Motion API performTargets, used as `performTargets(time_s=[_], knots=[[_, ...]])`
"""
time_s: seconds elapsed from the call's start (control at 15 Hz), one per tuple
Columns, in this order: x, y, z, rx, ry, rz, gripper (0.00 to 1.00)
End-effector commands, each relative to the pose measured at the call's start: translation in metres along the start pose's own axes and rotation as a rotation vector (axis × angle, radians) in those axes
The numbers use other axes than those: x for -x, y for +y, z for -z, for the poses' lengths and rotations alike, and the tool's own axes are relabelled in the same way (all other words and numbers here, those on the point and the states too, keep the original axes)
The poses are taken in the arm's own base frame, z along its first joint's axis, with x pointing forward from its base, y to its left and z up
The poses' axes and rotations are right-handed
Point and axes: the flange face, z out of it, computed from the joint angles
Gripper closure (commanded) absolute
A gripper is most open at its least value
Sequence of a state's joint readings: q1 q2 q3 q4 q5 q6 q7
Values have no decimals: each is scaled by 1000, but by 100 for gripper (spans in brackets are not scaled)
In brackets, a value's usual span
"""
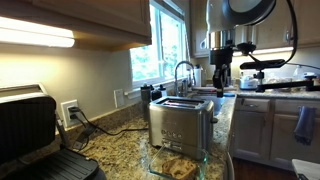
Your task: Put the slice of bread in the toaster then push down the lever
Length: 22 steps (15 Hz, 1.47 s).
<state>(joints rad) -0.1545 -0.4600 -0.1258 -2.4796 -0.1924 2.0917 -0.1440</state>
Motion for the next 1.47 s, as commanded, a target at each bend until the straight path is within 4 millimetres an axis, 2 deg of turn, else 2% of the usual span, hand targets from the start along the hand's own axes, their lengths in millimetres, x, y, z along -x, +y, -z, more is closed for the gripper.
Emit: performTargets(time_s=[0.0,0.53,1.4], knots=[[17,-10,0,-4,-21,19,97],[22,-20,-4,-5,-30,32,97],[13,-27,-9,-3,-36,38,97]])
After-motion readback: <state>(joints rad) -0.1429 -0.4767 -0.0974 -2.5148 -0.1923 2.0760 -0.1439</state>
